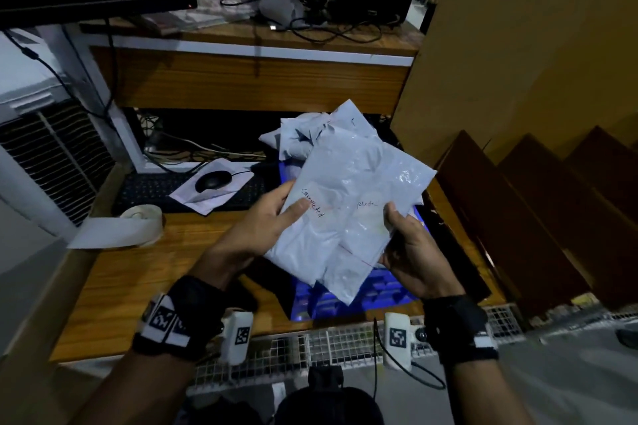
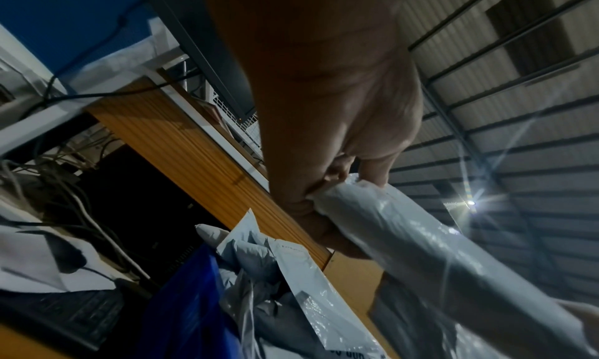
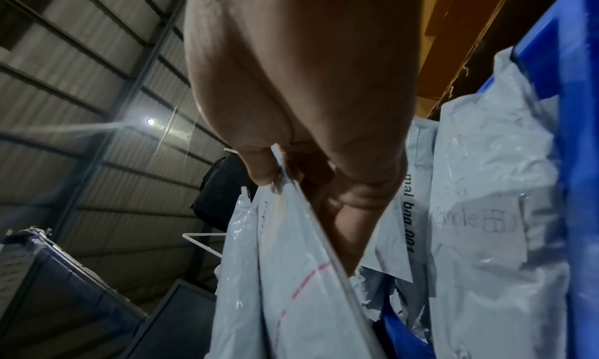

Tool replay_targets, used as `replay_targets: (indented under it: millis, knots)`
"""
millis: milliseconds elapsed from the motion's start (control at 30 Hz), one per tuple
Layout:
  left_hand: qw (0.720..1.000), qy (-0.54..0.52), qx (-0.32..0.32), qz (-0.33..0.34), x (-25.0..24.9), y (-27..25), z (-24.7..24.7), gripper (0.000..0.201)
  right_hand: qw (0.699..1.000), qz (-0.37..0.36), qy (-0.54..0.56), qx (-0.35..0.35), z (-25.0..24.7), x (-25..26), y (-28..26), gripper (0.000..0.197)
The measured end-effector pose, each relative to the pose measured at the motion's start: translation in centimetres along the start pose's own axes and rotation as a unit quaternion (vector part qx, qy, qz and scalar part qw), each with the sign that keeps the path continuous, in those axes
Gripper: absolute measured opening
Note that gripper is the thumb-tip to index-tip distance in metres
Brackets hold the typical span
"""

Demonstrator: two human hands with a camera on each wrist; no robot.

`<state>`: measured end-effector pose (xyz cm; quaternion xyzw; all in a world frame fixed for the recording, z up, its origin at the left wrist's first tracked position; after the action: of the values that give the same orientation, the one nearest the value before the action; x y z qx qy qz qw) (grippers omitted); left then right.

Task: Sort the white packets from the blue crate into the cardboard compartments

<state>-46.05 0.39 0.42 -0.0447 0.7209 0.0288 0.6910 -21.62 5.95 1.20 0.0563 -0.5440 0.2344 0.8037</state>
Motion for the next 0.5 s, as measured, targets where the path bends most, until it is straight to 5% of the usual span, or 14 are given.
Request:
replay_targets:
  millis: [500]
  knots:
    - [0.989, -0.135, 0.059, -0.034, 1.7, -3.0, 2.4, 0.032, 0.997, -0.014, -0.051, -0.052, -1.9, -0.8, -5.4, 0.037]
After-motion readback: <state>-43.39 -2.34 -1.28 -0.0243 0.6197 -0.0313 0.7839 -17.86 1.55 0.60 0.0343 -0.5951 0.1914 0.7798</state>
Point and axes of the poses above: each hand's wrist, its own y-axis towards the middle knuckle, its own z-axis out of the palm, x = y × z, the point moved 2 cm from there along y, towards the middle knuckle, and after that the axes turned 3 degrees about -z, right-handed, at the moved point
